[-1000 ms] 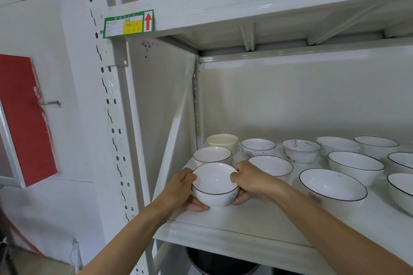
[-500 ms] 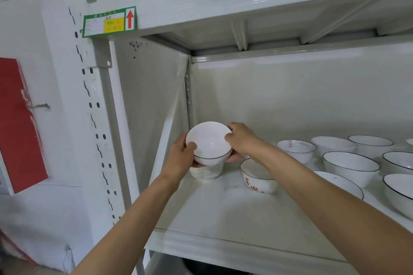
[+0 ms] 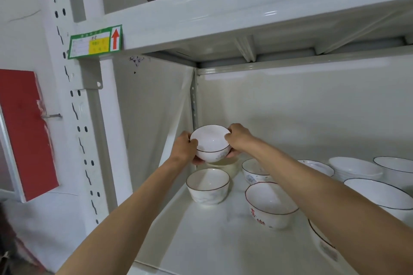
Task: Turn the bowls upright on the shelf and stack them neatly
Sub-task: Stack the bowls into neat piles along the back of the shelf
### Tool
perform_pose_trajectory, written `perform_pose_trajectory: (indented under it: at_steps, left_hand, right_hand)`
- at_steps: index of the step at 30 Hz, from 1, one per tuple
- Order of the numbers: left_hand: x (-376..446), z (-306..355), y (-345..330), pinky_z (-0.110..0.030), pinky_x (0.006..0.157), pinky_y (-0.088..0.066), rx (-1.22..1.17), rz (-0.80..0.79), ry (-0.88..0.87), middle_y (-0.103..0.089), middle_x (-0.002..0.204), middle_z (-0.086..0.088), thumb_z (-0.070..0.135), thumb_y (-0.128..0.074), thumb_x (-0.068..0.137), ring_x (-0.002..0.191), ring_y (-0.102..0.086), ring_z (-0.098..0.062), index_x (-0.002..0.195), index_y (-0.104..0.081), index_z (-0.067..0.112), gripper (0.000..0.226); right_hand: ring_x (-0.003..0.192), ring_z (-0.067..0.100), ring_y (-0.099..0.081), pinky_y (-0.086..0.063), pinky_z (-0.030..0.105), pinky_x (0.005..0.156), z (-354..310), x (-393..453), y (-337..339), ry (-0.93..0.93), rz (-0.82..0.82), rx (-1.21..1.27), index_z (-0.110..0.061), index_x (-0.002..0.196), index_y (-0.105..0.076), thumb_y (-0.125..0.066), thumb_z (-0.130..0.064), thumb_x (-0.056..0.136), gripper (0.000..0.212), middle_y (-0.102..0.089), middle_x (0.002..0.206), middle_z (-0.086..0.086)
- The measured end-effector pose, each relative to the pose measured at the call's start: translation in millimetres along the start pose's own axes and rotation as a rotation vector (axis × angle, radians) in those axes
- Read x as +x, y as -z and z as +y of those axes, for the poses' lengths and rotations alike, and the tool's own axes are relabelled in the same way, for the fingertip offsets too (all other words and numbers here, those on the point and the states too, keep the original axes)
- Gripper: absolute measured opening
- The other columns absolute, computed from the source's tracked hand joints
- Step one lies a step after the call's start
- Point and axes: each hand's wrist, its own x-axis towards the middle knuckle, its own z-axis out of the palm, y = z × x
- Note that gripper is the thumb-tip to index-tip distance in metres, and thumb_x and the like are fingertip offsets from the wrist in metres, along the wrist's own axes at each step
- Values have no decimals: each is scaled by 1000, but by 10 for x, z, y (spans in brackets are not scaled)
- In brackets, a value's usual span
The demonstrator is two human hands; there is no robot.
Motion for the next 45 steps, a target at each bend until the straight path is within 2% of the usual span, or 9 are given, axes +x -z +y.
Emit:
perform_pose_trajectory:
  at_steps: [4,11,16,21,25,30,34,38,45]
  left_hand:
    - [159,-62,-14,-58,70,-57,20,-19,21,-57,85,-12,5,-34,94,72,-67,-49,104,-45,3,15]
    - [352,-80,-24,-53,68,-59,185,18,-3,-59,102,-19,3,-37,91,78,-68,-45,112,-54,4,27]
    - [568,-109,-208,-38,61,-61,277,42,-14,-65,86,-16,4,-37,89,58,-69,-35,121,-55,4,36]
    - [746,-206,-415,-40,72,-60,305,26,6,-63,68,-13,2,-39,89,47,-61,-24,115,-57,3,32]
    - [824,-288,-512,-33,65,-57,385,51,12,-62,62,-7,6,-46,91,54,-67,-20,101,-46,7,11]
    - [1000,-464,-584,-38,74,-60,490,57,2,-72,85,-19,6,-49,79,77,-70,-34,94,-59,3,19]
    - [1049,-522,-600,-33,68,-56,550,15,-16,-68,78,-15,4,-54,76,76,-68,-32,87,-66,0,18]
    - [1093,-591,-624,-31,77,-50,586,-11,-17,-69,98,-16,8,-58,78,96,-64,-32,95,-67,2,21]
    - [1096,-692,-599,-31,74,-51,625,-45,5,-70,93,-12,9,-57,75,91,-65,-30,92,-68,5,21]
  right_hand:
    - [51,34,-63,-60,37,56,26,154,-17,4,-28,-33,0,120,-49,-33,-5,92,32,-53,104,18]
    - [46,29,-64,-58,33,53,91,365,-62,59,-33,-108,1,115,-51,-33,-4,90,31,-62,100,22]
    - [33,19,-59,-56,25,63,218,550,-21,111,74,-194,-5,107,-54,-33,-5,86,30,-68,98,15]
    - [79,29,-71,-51,26,78,424,688,-41,107,118,-314,-5,108,-59,-39,-6,88,28,-72,94,13]
    - [109,33,-61,-46,28,84,518,760,-77,63,131,-367,-2,112,-59,-43,-4,89,28,-65,117,18]
    - [116,33,-58,-46,30,90,590,848,-163,18,109,-428,0,119,-55,-45,-4,92,29,-60,125,18]
    - [117,33,-57,-46,31,91,674,876,-204,-8,70,-469,1,121,-53,-46,-4,91,31,-58,128,18]
    - [115,32,-58,-46,30,89,732,876,-218,-23,53,-491,-1,121,-54,-45,-4,91,31,-59,127,17]
    - [114,31,-58,-45,28,85,746,831,-274,-29,58,-506,-2,118,-56,-46,-5,90,29,-60,125,15]
